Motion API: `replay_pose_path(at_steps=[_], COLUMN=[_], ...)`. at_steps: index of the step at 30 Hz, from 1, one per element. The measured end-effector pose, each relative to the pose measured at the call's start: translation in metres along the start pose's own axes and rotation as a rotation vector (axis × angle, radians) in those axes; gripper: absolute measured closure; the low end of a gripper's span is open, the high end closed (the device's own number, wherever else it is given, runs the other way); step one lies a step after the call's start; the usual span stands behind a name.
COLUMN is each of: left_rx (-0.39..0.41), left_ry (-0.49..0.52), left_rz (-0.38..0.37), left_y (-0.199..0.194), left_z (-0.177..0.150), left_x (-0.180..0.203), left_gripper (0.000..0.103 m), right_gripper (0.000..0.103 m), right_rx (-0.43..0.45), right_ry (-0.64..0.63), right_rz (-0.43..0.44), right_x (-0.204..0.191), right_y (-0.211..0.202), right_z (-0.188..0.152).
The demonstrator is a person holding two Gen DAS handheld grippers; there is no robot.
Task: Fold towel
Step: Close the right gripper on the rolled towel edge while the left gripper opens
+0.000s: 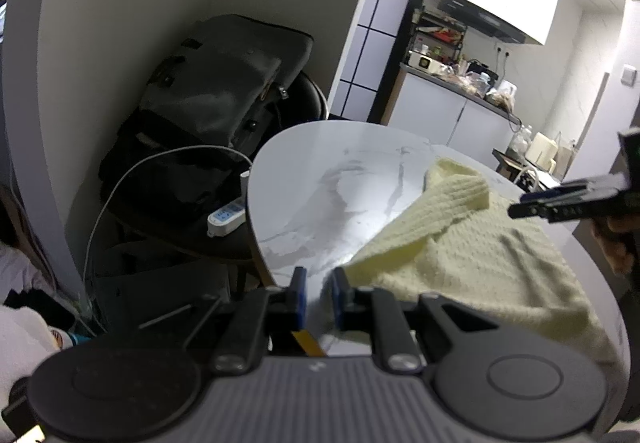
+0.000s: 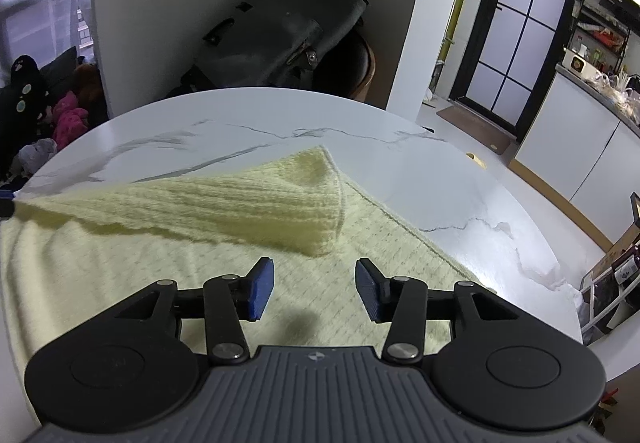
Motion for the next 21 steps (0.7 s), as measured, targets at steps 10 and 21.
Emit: replay_pose_path(at_steps=[10, 21], left_rx=[0.012, 0.026], left_ry=[0.044, 0.045], left_rz=[-0.010, -0.011], left_y=[0.003, 0.004], left_z=[0.000, 0.002], left_x=[-0.002, -0.001], left_gripper=[0.089, 0.075], right_gripper=[0.053, 0.059], right_rx=[0.005, -0.009], right_ry=[-0.008, 0.017], right_rz=[0.015, 0.068], right_x=[-0.002, -0.001], right_y=[0.016, 0.034], right_z=[0.009, 0.021])
Point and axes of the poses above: each gripper's, at about its wrist camera, not at the fingertips, and y roughly the way its jaws point, x to its right, z to its top, the point moved 3 cm from there along y, roughly the way its jaws point, and after that the axes turned 6 degrees about y, right-handed, at the moved point
